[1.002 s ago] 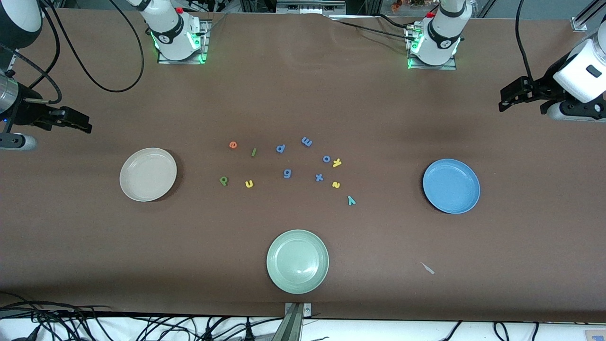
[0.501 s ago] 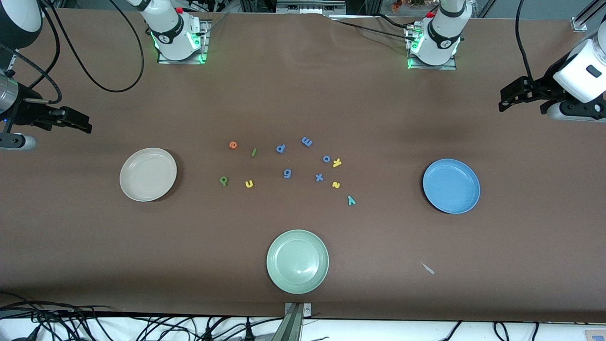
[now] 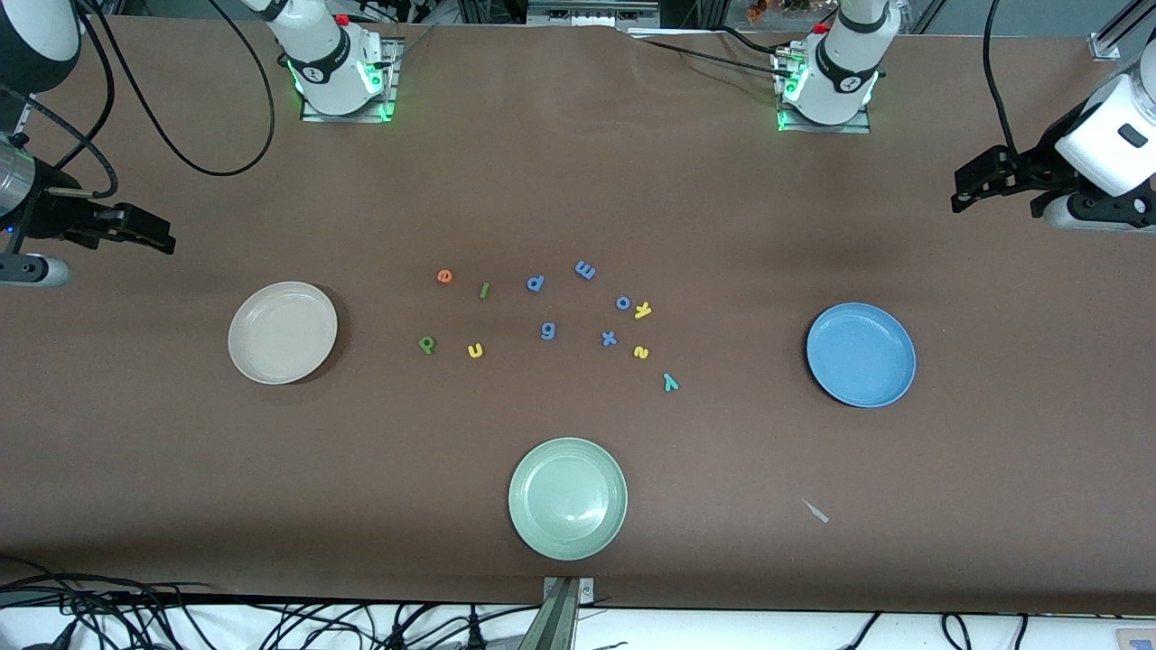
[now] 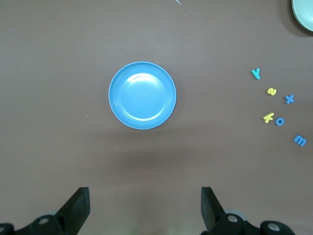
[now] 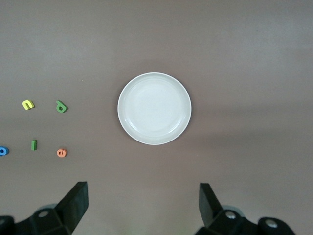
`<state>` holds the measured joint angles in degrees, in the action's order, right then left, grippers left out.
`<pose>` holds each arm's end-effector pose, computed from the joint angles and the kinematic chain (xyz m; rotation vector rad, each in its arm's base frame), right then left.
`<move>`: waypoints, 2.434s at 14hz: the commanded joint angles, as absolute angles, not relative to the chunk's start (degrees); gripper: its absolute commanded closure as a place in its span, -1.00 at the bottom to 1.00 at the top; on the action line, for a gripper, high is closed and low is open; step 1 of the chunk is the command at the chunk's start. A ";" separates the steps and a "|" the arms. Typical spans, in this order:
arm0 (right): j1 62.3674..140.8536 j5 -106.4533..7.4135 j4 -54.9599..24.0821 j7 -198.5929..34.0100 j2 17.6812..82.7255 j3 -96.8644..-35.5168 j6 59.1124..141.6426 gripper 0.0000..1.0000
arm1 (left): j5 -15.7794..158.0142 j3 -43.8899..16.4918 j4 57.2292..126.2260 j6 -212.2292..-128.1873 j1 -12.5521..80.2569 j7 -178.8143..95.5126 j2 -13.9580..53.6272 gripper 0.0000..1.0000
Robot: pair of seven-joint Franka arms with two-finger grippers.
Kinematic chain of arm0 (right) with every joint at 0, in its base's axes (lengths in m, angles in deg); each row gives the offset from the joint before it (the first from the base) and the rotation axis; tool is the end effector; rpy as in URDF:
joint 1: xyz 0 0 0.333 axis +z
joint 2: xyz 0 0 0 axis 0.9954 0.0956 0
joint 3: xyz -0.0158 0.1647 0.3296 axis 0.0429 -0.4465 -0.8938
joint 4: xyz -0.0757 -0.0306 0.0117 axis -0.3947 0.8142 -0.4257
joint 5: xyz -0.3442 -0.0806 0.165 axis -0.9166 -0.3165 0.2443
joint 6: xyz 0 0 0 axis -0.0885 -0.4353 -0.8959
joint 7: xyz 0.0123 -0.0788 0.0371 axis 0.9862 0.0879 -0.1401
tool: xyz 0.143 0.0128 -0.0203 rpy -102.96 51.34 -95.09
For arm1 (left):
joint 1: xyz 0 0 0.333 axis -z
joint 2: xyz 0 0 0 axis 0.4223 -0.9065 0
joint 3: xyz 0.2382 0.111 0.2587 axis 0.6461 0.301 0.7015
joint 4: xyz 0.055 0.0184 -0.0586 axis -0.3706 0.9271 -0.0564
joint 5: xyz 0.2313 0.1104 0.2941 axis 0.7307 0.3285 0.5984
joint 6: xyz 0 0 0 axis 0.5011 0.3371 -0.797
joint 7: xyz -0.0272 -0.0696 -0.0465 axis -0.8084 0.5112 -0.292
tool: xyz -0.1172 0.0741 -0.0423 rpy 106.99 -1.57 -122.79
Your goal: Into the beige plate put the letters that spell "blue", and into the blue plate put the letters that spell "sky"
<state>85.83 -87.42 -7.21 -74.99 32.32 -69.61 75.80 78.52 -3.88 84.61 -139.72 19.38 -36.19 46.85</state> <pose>0.5802 -0.0086 0.5801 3.1155 -0.0794 -0.1470 0.5314 -0.0314 0.6276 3.1172 -0.0504 -0.1273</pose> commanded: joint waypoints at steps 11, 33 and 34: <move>86.18 -86.54 -6.59 -75.68 32.89 -69.27 75.20 -1.00 | 80.29 -4.16 82.72 -138.39 19.44 -36.52 46.07 -1.00; 108.68 -80.92 -19.77 -54.85 60.22 -69.09 120.09 -1.00 | 77.39 2.34 82.28 -136.54 30.34 -35.64 46.07 -1.00; 108.60 -81.00 -20.82 -55.46 60.49 -69.09 121.07 -1.00 | 75.91 2.34 82.37 -136.89 30.51 -35.73 45.20 -1.00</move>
